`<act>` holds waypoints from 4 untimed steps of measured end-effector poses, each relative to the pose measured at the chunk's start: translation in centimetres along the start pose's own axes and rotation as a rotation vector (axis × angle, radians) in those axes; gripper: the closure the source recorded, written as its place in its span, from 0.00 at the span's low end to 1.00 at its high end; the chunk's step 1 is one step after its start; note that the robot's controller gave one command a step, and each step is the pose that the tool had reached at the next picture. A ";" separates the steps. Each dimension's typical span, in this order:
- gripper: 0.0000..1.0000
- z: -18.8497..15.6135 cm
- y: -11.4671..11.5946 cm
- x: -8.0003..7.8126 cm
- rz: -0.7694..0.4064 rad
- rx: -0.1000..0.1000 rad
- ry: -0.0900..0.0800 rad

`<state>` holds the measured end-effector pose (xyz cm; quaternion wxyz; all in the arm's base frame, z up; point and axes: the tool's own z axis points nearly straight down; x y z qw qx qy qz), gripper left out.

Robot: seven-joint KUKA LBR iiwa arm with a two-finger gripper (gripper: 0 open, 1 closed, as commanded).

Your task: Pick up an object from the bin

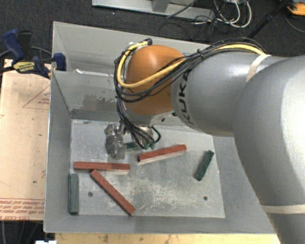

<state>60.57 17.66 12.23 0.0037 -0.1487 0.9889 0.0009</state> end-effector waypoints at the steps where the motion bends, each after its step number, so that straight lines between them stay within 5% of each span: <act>1: 0.00 0.2 0.0 0.1 0.000 -0.001 0.004; 2: 0.00 5.6 -7.0 -1.4 -0.046 0.003 0.007; 3: 1.00 5.1 -6.5 -1.6 -0.051 -0.001 0.003; 4: 1.00 -10.3 -8.7 -2.4 -0.105 0.002 -0.006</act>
Offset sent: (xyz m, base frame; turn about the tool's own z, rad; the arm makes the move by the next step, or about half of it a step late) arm 0.0000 0.0000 0.0000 0.0000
